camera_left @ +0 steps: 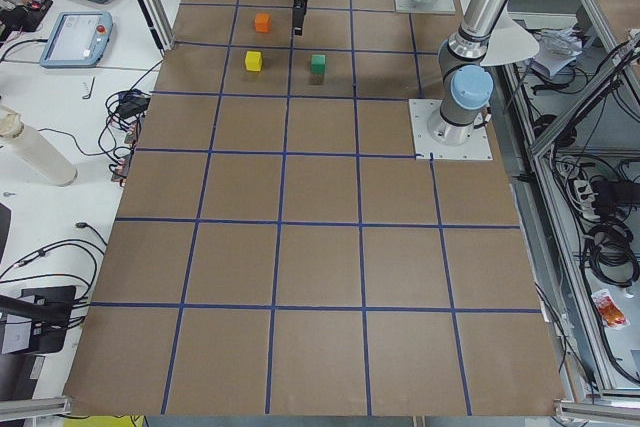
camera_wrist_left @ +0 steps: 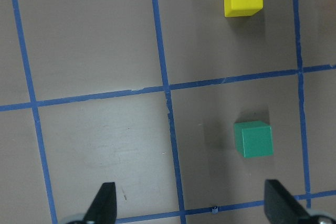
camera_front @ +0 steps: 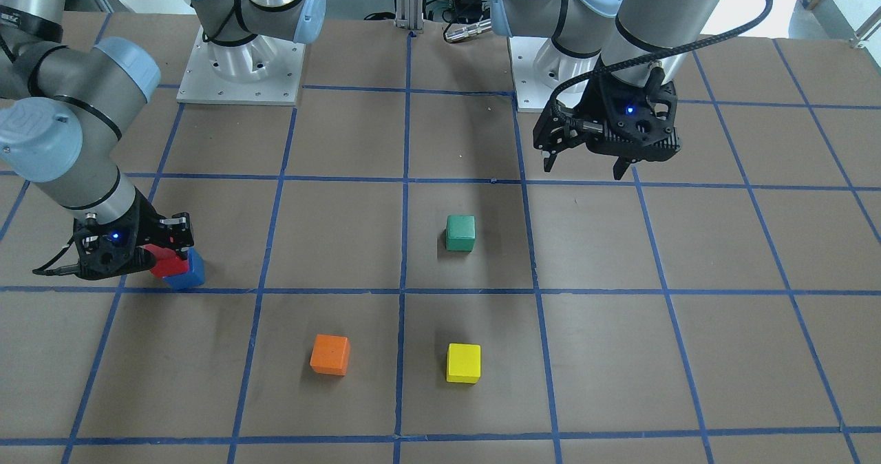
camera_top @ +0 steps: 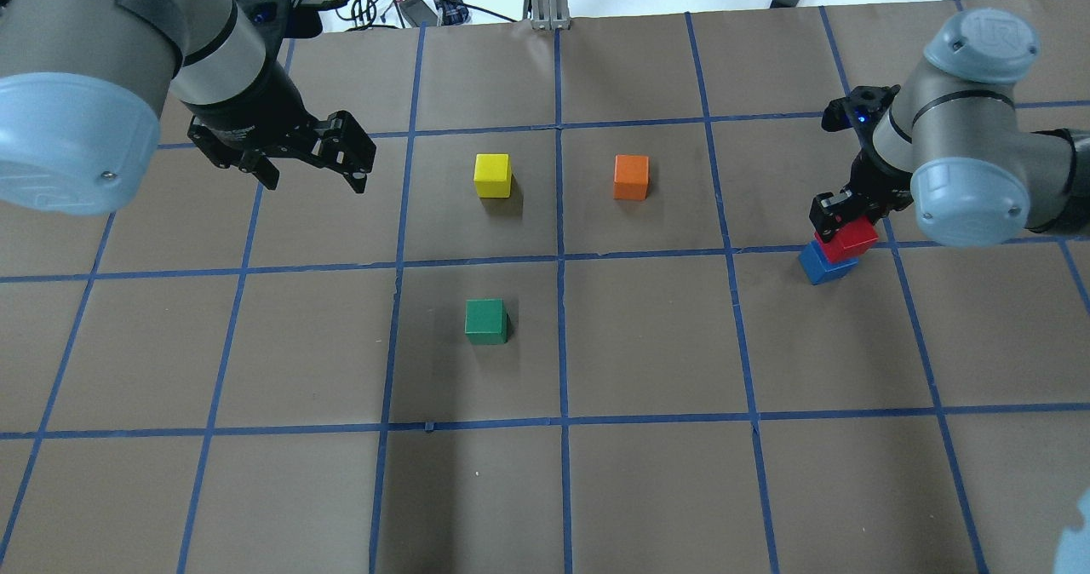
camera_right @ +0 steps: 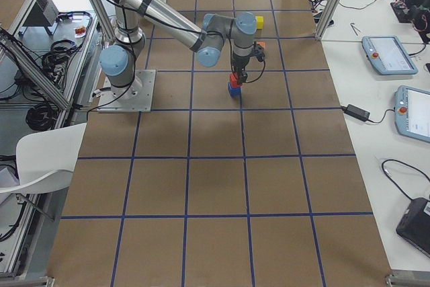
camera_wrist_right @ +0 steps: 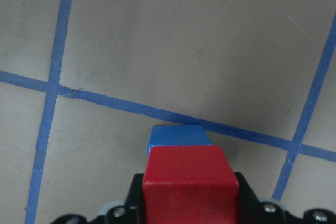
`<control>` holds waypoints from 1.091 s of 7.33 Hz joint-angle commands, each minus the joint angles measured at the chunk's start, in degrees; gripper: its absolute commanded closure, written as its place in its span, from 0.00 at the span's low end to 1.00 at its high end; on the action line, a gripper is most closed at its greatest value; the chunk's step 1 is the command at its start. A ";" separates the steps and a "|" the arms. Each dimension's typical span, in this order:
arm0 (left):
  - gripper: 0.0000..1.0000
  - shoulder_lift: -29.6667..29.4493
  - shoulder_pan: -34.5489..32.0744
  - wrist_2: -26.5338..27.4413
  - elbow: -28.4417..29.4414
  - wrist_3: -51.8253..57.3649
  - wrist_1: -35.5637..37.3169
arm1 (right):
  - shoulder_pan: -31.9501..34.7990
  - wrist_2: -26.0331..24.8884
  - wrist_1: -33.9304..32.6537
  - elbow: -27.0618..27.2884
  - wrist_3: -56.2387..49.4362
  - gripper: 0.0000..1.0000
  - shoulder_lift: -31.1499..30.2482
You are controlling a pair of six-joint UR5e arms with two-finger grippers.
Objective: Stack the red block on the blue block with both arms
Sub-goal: 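Lower the red cube onto the blue cube and open the right gripper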
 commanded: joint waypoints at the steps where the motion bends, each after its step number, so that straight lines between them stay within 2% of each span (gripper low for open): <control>1: 0.00 0.15 0.00 0.13 0.00 0.00 0.00 | -0.12 -0.17 0.59 0.16 -0.30 1.00 0.03; 4: 0.00 0.06 0.00 0.13 -0.09 0.00 0.00 | -0.21 -0.08 0.68 0.16 -0.30 0.96 0.21; 6: 0.00 -0.03 0.00 0.22 -0.09 0.00 0.09 | -0.21 -0.08 0.68 0.16 -0.30 0.66 0.30; 8: 0.00 -0.11 0.00 0.13 0.00 0.00 0.09 | -0.21 -0.17 0.77 0.16 -0.22 0.48 0.38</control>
